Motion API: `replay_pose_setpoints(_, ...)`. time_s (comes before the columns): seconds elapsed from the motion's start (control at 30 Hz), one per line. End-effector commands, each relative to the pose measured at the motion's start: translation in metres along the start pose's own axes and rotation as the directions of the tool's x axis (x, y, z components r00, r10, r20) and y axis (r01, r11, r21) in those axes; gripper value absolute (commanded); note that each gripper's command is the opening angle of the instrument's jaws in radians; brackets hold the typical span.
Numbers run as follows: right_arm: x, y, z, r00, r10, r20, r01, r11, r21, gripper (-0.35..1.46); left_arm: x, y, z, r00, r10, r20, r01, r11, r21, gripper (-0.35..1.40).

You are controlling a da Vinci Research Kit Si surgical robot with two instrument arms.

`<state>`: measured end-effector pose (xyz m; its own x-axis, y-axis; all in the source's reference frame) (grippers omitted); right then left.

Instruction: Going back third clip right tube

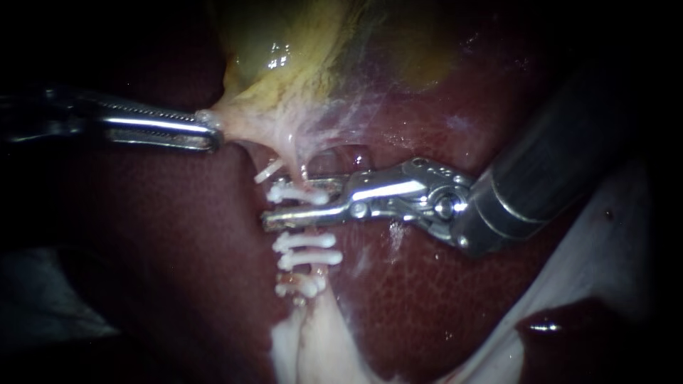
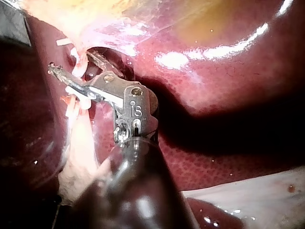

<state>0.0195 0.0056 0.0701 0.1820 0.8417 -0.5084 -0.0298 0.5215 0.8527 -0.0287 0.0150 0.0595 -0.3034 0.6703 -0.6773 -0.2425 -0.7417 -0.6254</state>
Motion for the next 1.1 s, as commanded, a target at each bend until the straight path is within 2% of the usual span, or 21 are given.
replay_pose_setpoints(0.03, 0.0000, 0.0002, -0.0002, 1.000, 0.001, 0.004, -0.001, 1.000, -0.002, 0.50, 0.0000, 0.0000, 0.0000, 1.0000, 0.000, 0.000, 0.000, 1.000, 0.000, -0.35)
replay_pose_setpoints(0.17, -0.0001, 0.0007, -0.0008, 1.000, 0.001, 0.009, -0.001, 1.000, -0.005, 0.50, 0.0000, 0.0000, 0.0000, 1.0000, 0.000, 0.000, 0.000, 1.000, 0.000, -0.35)
replay_pose_setpoints(0.37, -0.0003, 0.0002, -0.0017, 1.000, 0.002, 0.013, -0.002, 1.000, 0.003, 0.50, -0.0001, 0.0000, 0.0000, 1.0000, 0.000, 0.000, 0.000, 1.000, 0.000, -0.35)
replay_pose_setpoints(0.5, -0.0002, -0.0008, -0.0030, 0.994, -0.109, 0.023, 0.108, 0.994, 0.020, 0.50, -0.0001, 0.0000, -0.0001, 1.0000, 0.000, 0.000, 0.000, 1.000, 0.000, -0.35)
replay_pose_setpoints(0.6, 0.0004, -0.0023, -0.0048, 0.973, -0.227, 0.050, 0.226, 0.974, 0.028, 0.50, -0.0001, 0.0000, -0.0002, 1.0000, 0.001, 0.000, -0.001, 1.000, -0.001, -0.35)
replay_pose_setpoints(0.63, 0.0007, -0.0030, -0.0057, 0.957, -0.282, 0.066, 0.282, 0.959, 0.019, 0.50, -0.0001, 0.0000, -0.0002, 1.0000, 0.001, 0.000, -0.001, 1.000, -0.001, -0.35)
replay_pose_setpoints(0.73, 0.0016, -0.0047, -0.0078, 0.925, -0.371, 0.087, 0.372, 0.928, 0.002, 0.50, -0.0001, 0.0000, -0.0002, 1.0000, 0.001, 0.000, -0.001, 1.000, -0.001, -0.35)
replay_pose_setpoints(0.77, 0.0020, -0.0054, -0.0088, 0.906, -0.415, 0.087, 0.416, 0.909, -0.001, 0.50, -0.0001, 0.0000, -0.0002, 1.0000, 0.001, 0.000, -0.001, 1.000, -0.001, -0.35)
replay_pose_setpoints(0.83, 0.0024, -0.0065, -0.0101, 0.878, -0.469, 0.090, 0.472, 0.882, -0.006, 0.50, -0.0001, 0.0000, -0.0002, 1.0000, 0.001, 0.000, -0.001, 1.000, -0.002, -0.35)
replay_pose_setpoints(0.93, 0.0026, -0.0080, -0.0120, 0.855, -0.511, 0.093, 0.514, 0.858, -0.004, 0.50, -0.0001, -0.0001, -0.0002, 1.0000, 0.001, 0.000, -0.001, 1.000, -0.002, -0.35)
replay_pose_setpoints(1.0, 0.0022, -0.0087, -0.0131, 0.833, -0.545, 0.095, 0.548, 0.837, -0.001, 0.50, -0.0001, -0.0001, -0.0002, 1.0000, 0.001, 0.000, -0.001, 1.000, -0.002, -0.35)
replay_pose_setpoints(1.1, 0.0018, -0.0094, -0.0144, 0.819, -0.567, 0.095, 0.568, 0.823, 0.009, 0.50, -0.0002, -0.0002, -0.0003, 1.0000, 0.001, 0.000, -0.001, 1.000, -0.003, -0.35)
